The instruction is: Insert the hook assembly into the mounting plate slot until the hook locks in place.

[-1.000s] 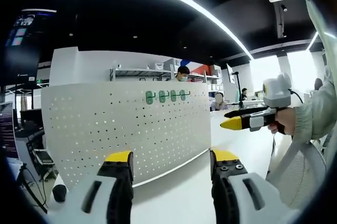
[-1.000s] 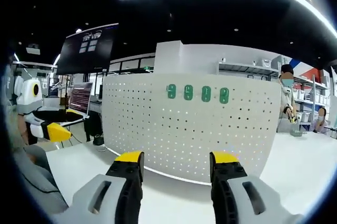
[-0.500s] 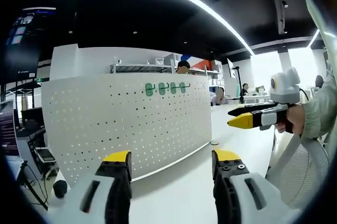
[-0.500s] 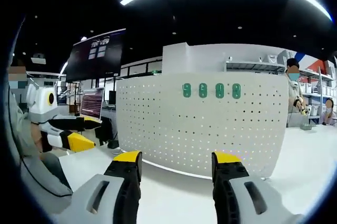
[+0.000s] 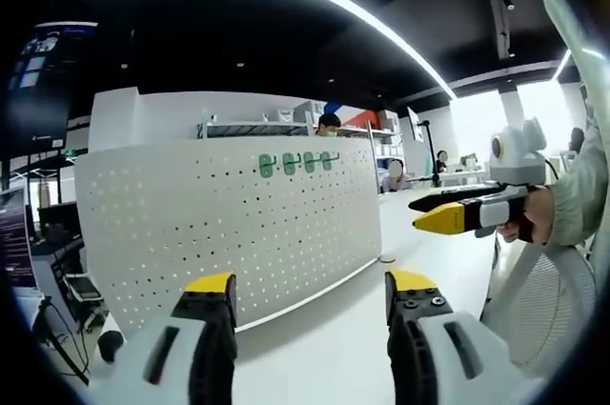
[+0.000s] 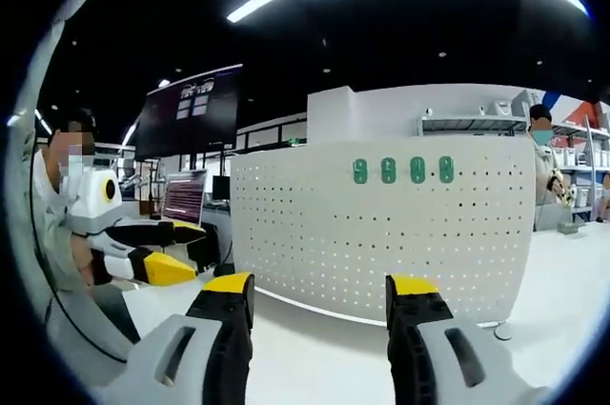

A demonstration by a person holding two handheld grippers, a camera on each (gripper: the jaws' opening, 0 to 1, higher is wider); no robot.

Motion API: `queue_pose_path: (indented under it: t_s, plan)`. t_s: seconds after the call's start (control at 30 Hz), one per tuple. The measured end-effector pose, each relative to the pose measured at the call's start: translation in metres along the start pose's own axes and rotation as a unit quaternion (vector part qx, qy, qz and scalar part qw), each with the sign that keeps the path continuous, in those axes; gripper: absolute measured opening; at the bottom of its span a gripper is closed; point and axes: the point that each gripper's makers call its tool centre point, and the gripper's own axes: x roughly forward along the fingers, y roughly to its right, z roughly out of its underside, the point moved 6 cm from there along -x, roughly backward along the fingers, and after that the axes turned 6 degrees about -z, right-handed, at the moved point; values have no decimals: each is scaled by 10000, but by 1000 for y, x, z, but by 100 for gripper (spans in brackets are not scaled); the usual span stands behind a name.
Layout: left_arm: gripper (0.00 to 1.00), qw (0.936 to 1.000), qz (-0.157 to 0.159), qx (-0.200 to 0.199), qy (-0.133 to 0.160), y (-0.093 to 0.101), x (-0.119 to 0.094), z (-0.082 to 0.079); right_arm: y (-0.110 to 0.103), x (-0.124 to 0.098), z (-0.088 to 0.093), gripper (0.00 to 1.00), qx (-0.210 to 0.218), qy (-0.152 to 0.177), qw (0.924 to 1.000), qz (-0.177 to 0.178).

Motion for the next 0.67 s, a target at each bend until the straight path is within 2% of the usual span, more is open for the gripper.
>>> queue_pose_path:
  t_s: [0.5, 0.67]
  plan:
    - [65, 9998, 82, 129, 89, 3, -2, 5, -3, -2, 4, 54, 31, 73, 10000, 7]
    - [65, 9998, 58, 208, 11, 4, -1, 9, -3, -2, 4, 54, 22, 85, 10000, -1]
